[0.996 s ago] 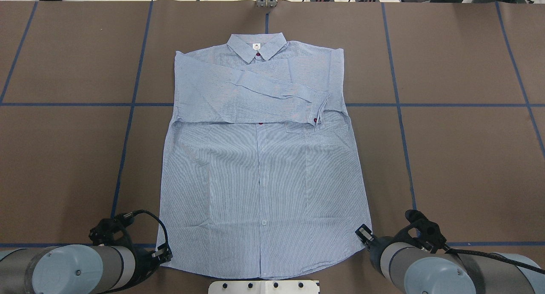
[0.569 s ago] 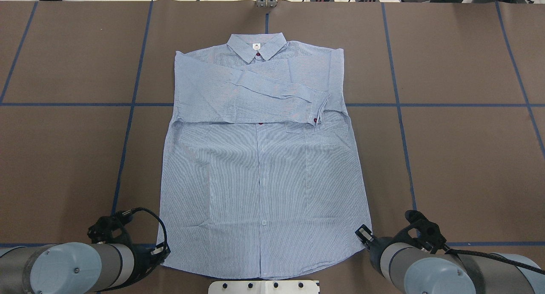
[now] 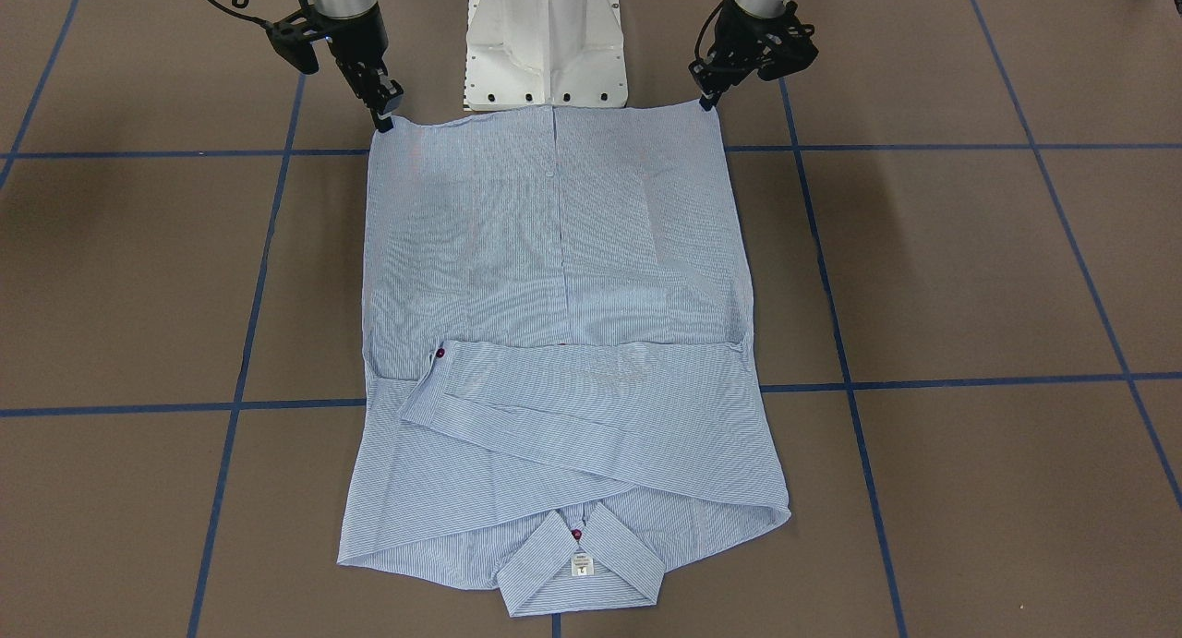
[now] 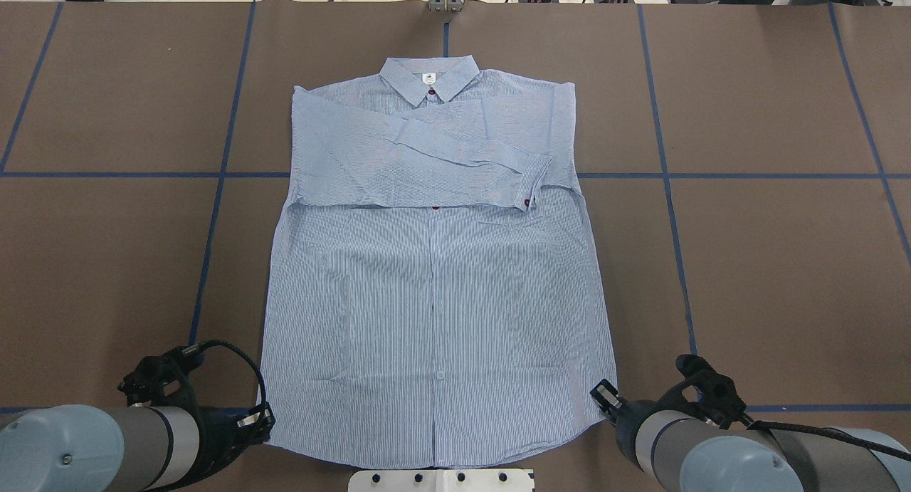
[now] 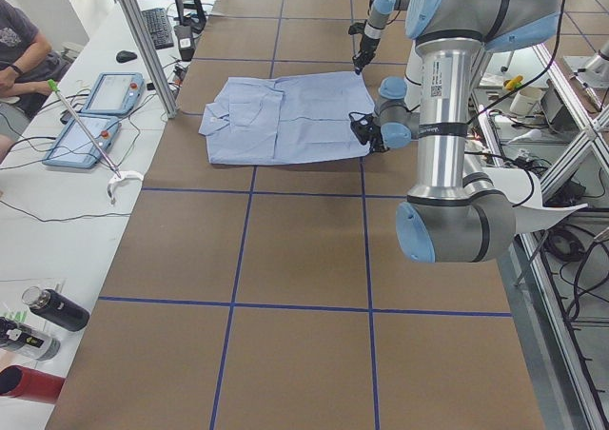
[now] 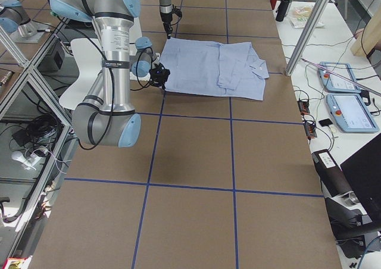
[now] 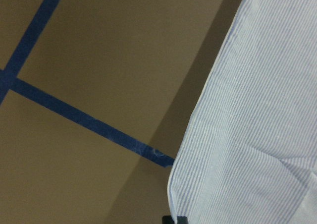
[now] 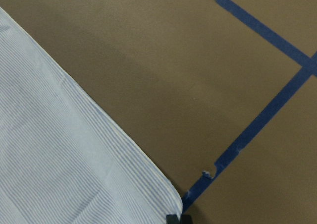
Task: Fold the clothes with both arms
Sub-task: 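Grasp both bottom hem corners with the left and right grippers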
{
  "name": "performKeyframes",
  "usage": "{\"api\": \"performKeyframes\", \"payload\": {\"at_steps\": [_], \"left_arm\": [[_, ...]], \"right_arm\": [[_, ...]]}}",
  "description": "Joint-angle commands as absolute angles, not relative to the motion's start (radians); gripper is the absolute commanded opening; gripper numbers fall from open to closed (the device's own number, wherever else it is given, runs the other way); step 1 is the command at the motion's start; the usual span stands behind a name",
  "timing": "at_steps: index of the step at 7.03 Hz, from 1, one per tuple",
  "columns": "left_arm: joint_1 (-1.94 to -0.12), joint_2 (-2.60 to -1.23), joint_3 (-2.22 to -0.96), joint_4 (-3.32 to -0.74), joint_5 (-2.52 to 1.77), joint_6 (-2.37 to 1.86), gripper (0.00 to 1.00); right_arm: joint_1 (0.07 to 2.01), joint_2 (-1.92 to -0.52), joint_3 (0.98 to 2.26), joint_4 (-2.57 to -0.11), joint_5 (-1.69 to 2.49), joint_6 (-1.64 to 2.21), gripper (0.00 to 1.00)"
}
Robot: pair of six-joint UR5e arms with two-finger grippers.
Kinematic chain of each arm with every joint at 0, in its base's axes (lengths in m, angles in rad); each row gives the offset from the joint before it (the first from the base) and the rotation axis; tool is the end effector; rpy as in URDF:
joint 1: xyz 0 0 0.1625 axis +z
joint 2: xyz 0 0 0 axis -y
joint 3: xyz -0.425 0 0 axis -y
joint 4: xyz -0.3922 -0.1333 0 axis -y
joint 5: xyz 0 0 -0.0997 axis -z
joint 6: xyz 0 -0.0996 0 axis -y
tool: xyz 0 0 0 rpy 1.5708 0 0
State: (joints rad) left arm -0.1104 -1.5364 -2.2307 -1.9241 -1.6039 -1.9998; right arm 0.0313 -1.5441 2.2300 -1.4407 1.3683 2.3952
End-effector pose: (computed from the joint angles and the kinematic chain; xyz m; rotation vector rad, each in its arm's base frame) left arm 0.4246 -0.1779 0.3304 -0.1873 0.9717 -0.4790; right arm -0.4492 -0.1675 0.3332 -0.1427 -0.8534 0.8864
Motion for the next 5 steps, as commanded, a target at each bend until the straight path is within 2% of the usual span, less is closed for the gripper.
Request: {"api": "performKeyframes", "payload": {"at_steps": [1, 5], "left_arm": [[-0.117, -1.528, -2.293, -1.917, -1.617, -1.996, 0.00], [-0.425, -1.592, -2.304, -1.924, -1.763, -1.959, 0.00]], "right_arm": [[0.031, -1.542, 2.287, -1.500, 1.368, 2.396, 0.00], [0.162, -1.525, 2.348, -1.535, 1.364, 2.420, 0.00]]}}
